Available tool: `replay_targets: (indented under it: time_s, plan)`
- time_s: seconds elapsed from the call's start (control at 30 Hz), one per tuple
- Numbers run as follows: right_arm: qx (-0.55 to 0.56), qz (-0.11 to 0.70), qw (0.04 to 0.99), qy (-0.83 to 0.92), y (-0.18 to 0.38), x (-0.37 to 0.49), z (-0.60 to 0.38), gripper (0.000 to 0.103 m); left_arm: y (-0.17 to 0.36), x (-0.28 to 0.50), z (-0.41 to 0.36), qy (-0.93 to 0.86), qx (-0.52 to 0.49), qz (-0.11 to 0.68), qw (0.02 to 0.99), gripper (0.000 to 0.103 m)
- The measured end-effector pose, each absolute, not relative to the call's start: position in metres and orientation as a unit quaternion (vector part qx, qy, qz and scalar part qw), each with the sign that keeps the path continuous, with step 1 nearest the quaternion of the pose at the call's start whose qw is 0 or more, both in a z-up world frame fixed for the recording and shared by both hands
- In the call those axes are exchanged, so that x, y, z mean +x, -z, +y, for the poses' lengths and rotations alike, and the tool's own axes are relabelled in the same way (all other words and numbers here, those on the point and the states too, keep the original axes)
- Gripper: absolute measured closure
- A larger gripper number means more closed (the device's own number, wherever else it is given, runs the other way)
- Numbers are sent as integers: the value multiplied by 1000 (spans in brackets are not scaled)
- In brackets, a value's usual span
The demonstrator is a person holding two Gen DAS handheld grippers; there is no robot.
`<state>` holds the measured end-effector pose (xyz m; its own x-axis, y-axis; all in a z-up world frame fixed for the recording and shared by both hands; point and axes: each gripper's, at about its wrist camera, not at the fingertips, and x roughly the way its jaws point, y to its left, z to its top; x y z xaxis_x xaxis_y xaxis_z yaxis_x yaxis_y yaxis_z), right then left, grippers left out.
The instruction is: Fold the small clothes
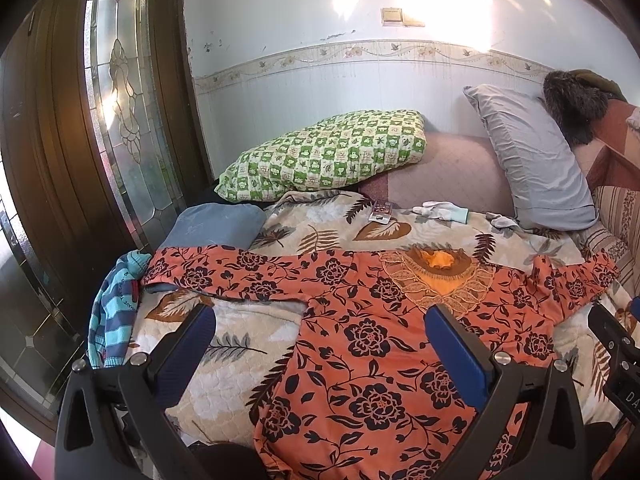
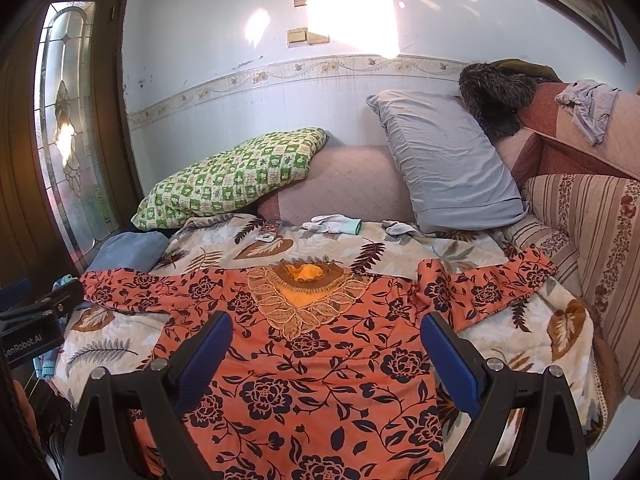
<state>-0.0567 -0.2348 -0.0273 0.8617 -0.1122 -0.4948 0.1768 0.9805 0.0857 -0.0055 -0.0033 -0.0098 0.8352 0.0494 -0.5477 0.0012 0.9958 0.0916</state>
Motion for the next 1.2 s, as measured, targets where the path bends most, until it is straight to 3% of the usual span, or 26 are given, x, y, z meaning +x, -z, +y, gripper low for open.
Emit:
replay_targets:
  time_s: [0.73, 1.2]
  plan:
    - [61, 256, 962, 74, 30, -54, -235, 7, 15, -1, -3, -14, 46, 292, 955, 0]
    - [30, 307, 946, 104, 67, -68, -274, 7, 63, 11, 23, -48, 66, 348, 934, 0]
